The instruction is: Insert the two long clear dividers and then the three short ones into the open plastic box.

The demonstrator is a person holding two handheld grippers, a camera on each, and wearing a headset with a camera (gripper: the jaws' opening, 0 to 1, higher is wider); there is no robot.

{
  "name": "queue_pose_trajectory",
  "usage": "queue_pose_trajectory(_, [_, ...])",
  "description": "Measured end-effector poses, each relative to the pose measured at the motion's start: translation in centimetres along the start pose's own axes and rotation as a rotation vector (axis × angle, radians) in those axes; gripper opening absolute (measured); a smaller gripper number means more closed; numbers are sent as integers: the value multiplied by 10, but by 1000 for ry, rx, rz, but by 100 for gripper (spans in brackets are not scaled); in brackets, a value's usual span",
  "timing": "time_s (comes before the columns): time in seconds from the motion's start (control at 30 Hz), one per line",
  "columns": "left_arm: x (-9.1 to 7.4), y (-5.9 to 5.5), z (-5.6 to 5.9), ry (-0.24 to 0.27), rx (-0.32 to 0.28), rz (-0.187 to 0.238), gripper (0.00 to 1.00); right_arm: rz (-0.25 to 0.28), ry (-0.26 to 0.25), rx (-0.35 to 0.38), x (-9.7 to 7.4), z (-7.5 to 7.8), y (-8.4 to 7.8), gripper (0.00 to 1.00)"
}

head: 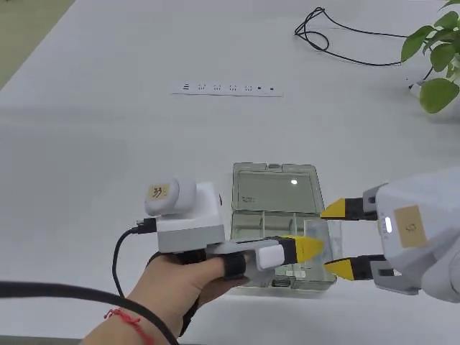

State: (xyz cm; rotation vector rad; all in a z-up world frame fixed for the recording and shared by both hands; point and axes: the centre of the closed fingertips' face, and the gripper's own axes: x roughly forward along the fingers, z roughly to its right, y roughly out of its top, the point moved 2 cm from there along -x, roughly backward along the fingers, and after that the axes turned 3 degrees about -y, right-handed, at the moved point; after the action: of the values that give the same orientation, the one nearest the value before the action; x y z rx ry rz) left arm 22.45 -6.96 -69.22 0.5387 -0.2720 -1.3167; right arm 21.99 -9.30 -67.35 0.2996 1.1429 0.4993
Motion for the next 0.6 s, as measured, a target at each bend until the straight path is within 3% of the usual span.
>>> queue_pose_trajectory(0.07, [0, 1, 1, -4, 9, 3, 0, 6, -2, 9, -2, 2, 0, 34])
queue_pose_trajectory(0.27, [-3, -3, 2, -1, 146, -44, 0, 36, 23, 66, -8, 6, -1, 33])
queue_pose_trajectory(0.6, [-7, -11, 10, -48, 478, -134, 0, 134, 147, 216, -17, 8, 5, 26])
